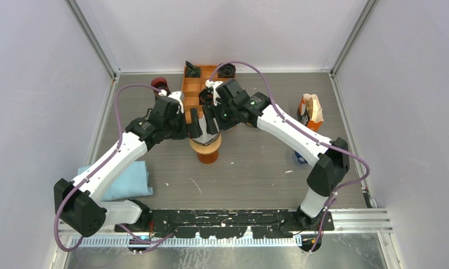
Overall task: Place the coffee filter in the dripper
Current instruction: Pick up the coffee server from the corner of the board.
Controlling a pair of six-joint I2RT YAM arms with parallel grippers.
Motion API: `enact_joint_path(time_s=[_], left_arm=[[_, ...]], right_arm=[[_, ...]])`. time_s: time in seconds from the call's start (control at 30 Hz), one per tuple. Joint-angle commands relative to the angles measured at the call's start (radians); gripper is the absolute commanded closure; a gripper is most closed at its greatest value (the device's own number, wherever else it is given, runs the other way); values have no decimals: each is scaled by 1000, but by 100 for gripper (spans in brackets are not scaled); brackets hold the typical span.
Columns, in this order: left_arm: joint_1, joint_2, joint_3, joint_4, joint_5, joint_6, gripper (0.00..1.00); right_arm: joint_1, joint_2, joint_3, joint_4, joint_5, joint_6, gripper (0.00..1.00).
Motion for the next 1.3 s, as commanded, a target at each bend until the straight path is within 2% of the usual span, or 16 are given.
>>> enact_joint_path(time_s=[0.0, 0.33, 0.67, 1.0, 1.27], left_arm=[[5, -46, 38, 21, 22, -4, 1], [5, -142, 48, -3, 26, -4, 1], [42, -251, -20, -2, 25, -7, 1], [241, -277, -134, 44, 156, -22, 1], [421, -191, -155, 132, 237, -59, 1]], right_arm=[[1, -68, 13, 52, 9, 9, 30], [1, -141, -30, 97, 22, 8, 28], [-1, -306, -210, 217, 94, -9, 25], [-5, -485, -488, 386, 172, -31, 22], [-6, -596, -701, 562, 204, -43, 21]])
